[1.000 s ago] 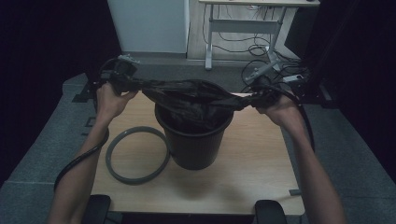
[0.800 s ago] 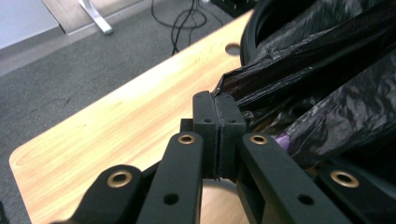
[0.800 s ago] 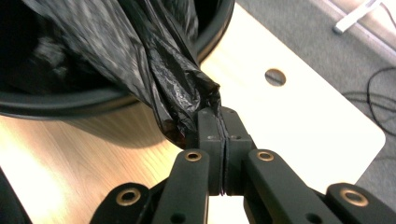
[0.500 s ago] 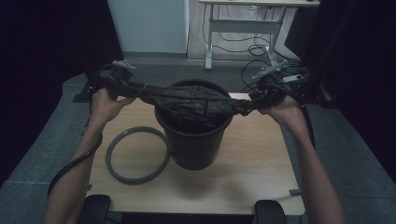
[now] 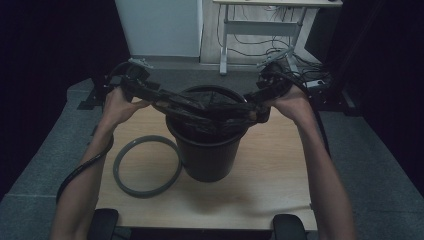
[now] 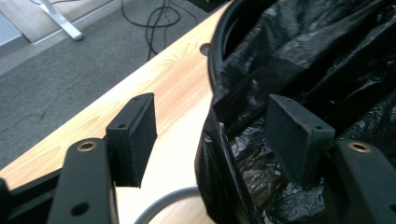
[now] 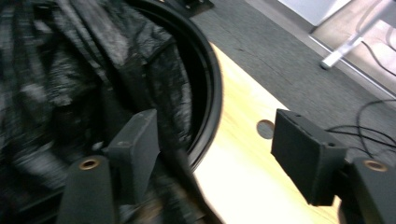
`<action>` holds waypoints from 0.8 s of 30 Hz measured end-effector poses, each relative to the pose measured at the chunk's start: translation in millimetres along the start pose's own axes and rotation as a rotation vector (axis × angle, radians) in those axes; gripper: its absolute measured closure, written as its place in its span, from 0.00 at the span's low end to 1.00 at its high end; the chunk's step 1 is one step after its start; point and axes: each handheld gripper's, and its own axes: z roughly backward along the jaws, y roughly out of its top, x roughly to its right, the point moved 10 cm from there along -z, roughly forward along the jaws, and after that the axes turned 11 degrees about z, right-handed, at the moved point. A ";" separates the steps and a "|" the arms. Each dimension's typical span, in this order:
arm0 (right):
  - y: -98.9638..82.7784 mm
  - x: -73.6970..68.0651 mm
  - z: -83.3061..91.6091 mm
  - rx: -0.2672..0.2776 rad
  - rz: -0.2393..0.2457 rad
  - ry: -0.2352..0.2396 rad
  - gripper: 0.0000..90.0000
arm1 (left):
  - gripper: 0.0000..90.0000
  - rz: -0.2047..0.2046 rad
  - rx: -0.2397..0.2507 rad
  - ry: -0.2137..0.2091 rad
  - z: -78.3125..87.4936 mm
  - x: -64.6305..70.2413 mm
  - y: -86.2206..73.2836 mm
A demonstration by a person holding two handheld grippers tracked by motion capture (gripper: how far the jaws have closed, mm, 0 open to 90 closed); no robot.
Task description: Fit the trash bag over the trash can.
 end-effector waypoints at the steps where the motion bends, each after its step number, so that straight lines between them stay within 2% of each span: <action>1: 0.1 2.4 -3.6 -0.009 -0.003 -0.009 0.33 | 0.37 -0.004 -0.007 -0.002 -1.5 0.6 -1.3; 3: -1.1 3.8 -10.6 -0.016 -0.009 0.000 0.31 | 0.35 -0.015 -0.014 -0.014 -3.7 2.3 -4.8; 7: -10.1 -8.2 -20.7 -0.027 0.009 0.072 0.30 | 0.34 -0.029 -0.023 -0.033 -3.2 2.4 -12.3; 10: -20.7 -20.3 -22.8 -0.064 0.040 0.105 0.34 | 0.41 -0.038 -0.032 -0.029 -3.7 1.8 -16.2; 13: -31.5 -29.0 -21.9 -0.115 0.085 0.119 0.51 | 0.59 -0.045 -0.032 -0.003 -3.9 -0.5 -17.2; 15: -32.8 -34.4 -18.6 -0.107 0.090 0.137 0.69 | 0.71 -0.035 -0.021 -0.003 -3.3 -1.5 -16.2; 17: -30.5 -34.4 -13.7 -0.095 0.101 0.103 0.83 | 0.80 -0.031 -0.011 0.007 -1.7 -3.4 -14.7; 19: -28.7 -29.8 -9.9 -0.090 0.096 0.063 0.90 | 0.87 -0.019 0.016 0.022 1.4 -5.5 -11.3; 24: -25.2 -6.3 -8.9 -0.058 0.038 -0.036 0.93 | 0.91 0.020 0.059 0.081 6.4 -16.6 -3.3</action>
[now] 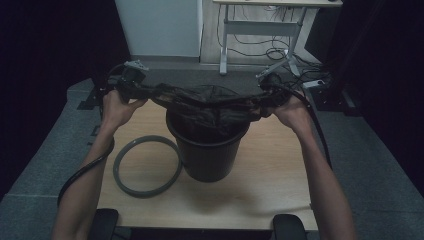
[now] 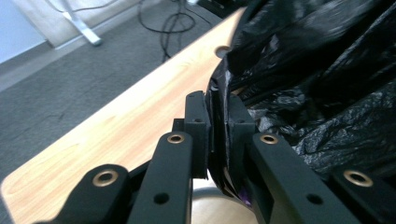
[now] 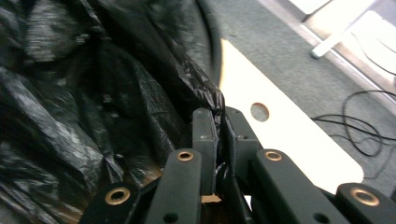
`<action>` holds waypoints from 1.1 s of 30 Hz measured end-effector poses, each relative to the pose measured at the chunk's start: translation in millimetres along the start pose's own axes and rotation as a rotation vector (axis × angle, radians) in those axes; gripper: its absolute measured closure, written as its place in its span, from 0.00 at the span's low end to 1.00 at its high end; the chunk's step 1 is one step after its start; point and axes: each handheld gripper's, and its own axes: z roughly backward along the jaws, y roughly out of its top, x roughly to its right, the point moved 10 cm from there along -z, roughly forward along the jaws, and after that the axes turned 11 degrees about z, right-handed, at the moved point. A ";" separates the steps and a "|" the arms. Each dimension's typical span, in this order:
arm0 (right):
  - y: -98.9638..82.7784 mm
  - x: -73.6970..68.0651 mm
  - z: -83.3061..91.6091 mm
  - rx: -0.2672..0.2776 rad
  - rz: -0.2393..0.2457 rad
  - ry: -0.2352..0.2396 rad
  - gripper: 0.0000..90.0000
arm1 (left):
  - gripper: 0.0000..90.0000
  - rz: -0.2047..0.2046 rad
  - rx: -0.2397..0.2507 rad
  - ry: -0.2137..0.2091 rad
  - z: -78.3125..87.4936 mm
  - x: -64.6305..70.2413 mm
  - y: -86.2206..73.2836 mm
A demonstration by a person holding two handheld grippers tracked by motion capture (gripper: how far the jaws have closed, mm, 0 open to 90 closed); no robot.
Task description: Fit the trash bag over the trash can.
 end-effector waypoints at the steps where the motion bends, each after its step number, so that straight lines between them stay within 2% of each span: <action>1: -0.2 3.8 -2.0 0.001 -0.009 -0.010 0.93 | 0.91 0.010 0.000 0.014 -1.1 -3.3 1.1; 3: -0.5 10.3 -7.7 0.002 -0.026 -0.025 0.92 | 0.91 0.021 -0.001 0.040 -4.0 -8.5 2.2; 6: -2.2 19.1 -18.6 -0.010 -0.046 -0.045 0.92 | 0.91 0.044 -0.007 0.056 -12.4 -16.0 2.3; 13: -9.8 31.4 -49.0 -0.062 -0.080 -0.059 0.92 | 0.91 0.082 -0.066 0.055 -43.3 -26.4 -5.5; 16: -14.7 34.4 -61.8 -0.078 -0.100 -0.053 0.92 | 0.91 0.087 -0.109 0.052 -56.9 -28.5 -11.4; 25: -37.6 31.1 -93.1 -0.127 -0.149 -0.002 0.93 | 0.91 0.085 -0.184 -0.026 -79.3 -20.0 -27.1; 29: -42.9 27.6 -97.0 -0.133 -0.161 0.024 0.93 | 0.92 0.088 -0.206 -0.060 -81.9 -15.1 -31.3; 33: -47.6 24.5 -101.7 -0.145 -0.179 0.042 0.93 | 0.92 0.097 -0.206 -0.087 -85.1 -10.8 -33.5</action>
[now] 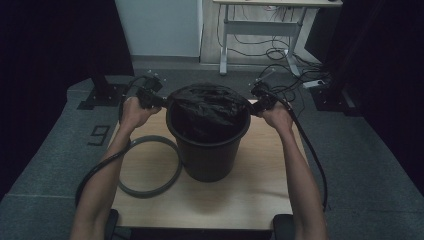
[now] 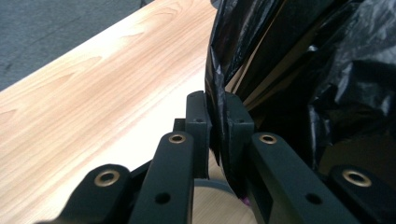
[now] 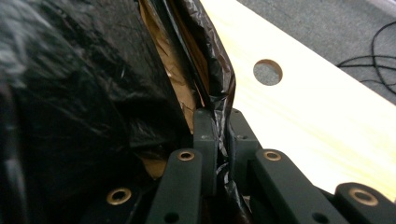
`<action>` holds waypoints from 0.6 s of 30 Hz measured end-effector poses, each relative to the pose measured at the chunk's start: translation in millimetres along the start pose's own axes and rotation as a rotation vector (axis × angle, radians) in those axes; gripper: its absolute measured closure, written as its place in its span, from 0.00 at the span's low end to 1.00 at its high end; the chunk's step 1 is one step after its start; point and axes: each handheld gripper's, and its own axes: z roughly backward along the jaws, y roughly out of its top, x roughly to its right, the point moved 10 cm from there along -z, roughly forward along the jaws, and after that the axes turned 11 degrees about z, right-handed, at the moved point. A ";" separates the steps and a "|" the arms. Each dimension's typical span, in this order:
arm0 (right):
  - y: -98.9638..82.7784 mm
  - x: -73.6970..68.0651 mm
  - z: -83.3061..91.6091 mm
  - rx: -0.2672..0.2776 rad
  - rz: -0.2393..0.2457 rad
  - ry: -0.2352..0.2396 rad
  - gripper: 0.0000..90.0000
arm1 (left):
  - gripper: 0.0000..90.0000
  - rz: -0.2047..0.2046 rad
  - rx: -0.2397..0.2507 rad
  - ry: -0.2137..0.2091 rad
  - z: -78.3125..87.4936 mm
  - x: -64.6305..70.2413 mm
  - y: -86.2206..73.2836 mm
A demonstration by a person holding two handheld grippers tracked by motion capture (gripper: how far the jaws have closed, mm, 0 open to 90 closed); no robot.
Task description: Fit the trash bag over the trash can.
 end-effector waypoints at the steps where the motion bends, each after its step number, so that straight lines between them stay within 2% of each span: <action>1: -1.3 -0.9 -1.7 -0.009 -0.003 0.007 0.93 | 0.92 -0.001 0.001 -0.004 -0.8 0.8 0.1; 6: -9.1 -2.8 -9.9 -0.053 -0.022 0.027 0.94 | 0.92 -0.004 0.007 -0.027 -2.6 5.8 -0.4; 7: -10.7 -3.1 -11.0 -0.057 -0.021 0.031 0.94 | 0.93 -0.005 -0.001 -0.021 -2.5 5.2 -2.0; 9: -14.7 -4.8 -12.6 -0.074 -0.025 0.045 0.93 | 0.95 -0.021 -0.034 0.030 -3.6 0.4 -6.7; 11: -18.5 -5.5 -14.4 -0.088 -0.018 0.048 0.92 | 0.95 -0.018 -0.033 0.003 -3.7 1.2 -9.6; 13: -19.2 -5.9 -14.1 -0.074 -0.016 0.049 0.87 | 0.94 -0.017 -0.029 -0.003 -3.3 1.3 -10.2; 14: -20.0 -4.9 -12.7 -0.068 -0.013 0.039 0.77 | 0.88 -0.017 -0.019 -0.009 -1.5 1.3 -11.9; 16: -20.9 -2.4 -10.2 -0.062 -0.014 0.022 0.63 | 0.73 -0.019 -0.004 0.004 1.2 -0.7 -11.4; 18: -20.7 2.4 -3.1 -0.031 -0.025 0.005 0.48 | 0.66 -0.022 0.011 0.004 6.2 -2.7 -10.2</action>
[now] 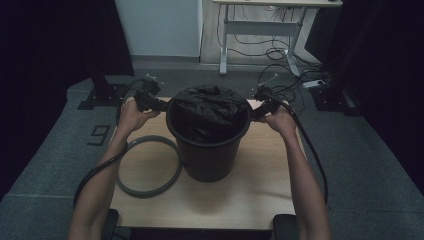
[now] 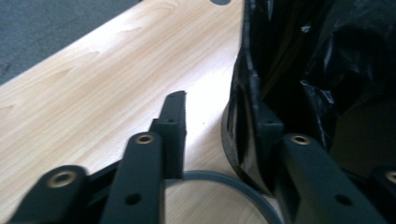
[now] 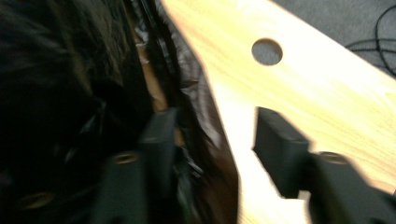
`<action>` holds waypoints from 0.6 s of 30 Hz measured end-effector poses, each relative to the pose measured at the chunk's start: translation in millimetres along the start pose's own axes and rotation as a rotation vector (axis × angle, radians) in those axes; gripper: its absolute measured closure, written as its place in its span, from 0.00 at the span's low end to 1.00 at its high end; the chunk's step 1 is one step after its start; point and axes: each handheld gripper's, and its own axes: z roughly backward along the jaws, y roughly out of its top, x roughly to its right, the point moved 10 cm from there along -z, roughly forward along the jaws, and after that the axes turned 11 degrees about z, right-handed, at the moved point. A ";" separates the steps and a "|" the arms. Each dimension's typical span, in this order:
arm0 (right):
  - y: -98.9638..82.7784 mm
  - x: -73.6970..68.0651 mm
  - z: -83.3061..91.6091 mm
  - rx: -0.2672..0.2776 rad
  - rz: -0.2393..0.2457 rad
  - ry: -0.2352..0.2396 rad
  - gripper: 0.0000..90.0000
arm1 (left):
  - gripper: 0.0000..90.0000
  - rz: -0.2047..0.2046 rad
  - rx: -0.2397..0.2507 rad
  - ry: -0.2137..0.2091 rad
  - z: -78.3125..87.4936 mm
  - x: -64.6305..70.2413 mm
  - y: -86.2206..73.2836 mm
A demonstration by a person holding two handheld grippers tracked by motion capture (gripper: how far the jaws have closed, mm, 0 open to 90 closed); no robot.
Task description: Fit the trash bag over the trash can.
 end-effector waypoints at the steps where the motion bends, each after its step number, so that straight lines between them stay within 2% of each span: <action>1: 0.2 0.7 3.3 0.013 -0.003 0.002 0.45 | 0.63 -0.008 0.013 -0.005 3.0 -0.1 1.2; 2: 0.5 1.1 8.1 0.031 -0.007 0.006 0.41 | 0.58 -0.014 0.027 -0.011 6.4 0.1 2.2; 5: 0.9 -0.3 23.6 0.078 0.006 0.028 0.35 | 0.55 -0.027 0.059 -0.040 16.8 2.5 3.0; 10: 3.8 -11.9 49.6 0.166 0.040 0.072 0.33 | 0.52 -0.052 0.061 -0.052 28.1 7.4 -6.0; 13: 3.1 -23.4 62.2 0.196 0.070 0.101 0.33 | 0.48 -0.064 0.073 -0.051 38.3 9.3 -11.1; 16: -0.8 -30.6 71.9 0.191 0.113 0.099 0.33 | 0.44 -0.077 0.105 -0.066 53.6 12.2 -11.6; 18: 0.5 -31.9 80.1 0.208 0.122 0.099 0.33 | 0.42 -0.080 0.127 -0.065 64.4 13.0 -8.2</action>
